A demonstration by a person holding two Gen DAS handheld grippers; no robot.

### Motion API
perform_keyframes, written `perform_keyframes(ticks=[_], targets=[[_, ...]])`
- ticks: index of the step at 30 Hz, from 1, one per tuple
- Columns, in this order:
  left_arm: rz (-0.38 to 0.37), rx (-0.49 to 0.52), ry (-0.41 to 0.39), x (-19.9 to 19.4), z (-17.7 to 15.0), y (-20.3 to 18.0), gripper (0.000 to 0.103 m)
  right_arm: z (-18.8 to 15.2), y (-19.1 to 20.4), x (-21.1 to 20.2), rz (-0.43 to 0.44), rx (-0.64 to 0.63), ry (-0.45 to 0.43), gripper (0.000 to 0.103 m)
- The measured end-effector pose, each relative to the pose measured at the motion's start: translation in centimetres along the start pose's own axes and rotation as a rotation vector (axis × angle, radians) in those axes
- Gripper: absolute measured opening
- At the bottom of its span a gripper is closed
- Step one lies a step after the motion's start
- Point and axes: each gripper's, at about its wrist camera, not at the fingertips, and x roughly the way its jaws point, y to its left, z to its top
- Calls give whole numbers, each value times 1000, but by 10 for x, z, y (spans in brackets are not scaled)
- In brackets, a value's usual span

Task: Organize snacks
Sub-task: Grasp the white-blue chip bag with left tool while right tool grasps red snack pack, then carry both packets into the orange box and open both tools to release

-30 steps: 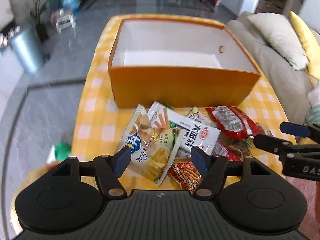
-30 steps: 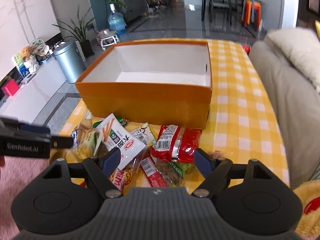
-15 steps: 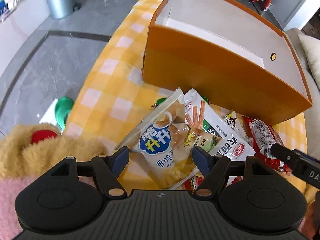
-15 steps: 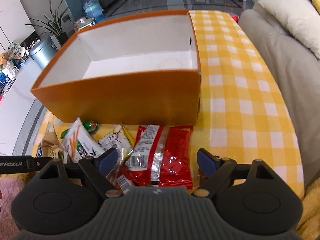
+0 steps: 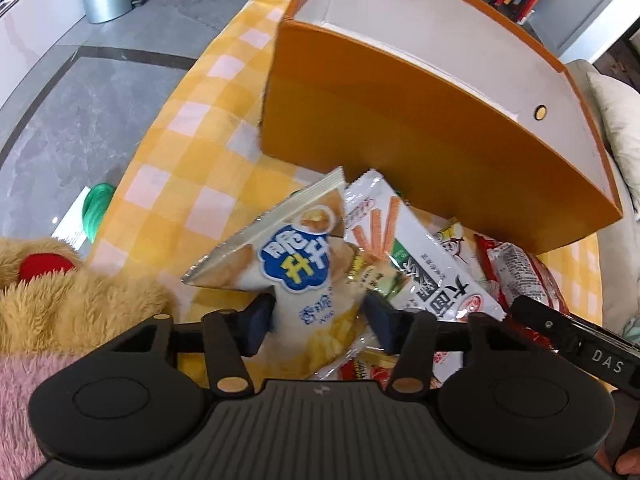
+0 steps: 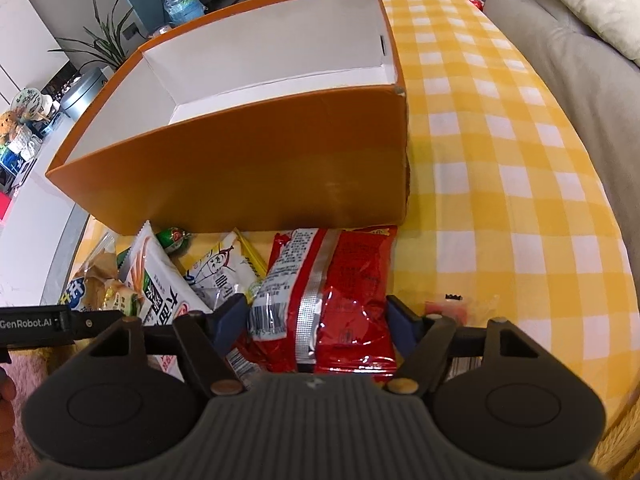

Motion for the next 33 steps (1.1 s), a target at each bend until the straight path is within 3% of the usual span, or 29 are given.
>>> perform_keyframes(ticks=[8, 24, 33], targets=[[11, 20, -29, -9, -2, -1, 37, -2, 2, -10, -11, -27, -33, 62], [-11, 87, -184, -76, -14, -9, 35, -16, 22, -77, 2, -113, -177, 57], [-32, 181, -318, -121, -1, -29, 35, -14, 35, -134, 55, -132, -330, 57]])
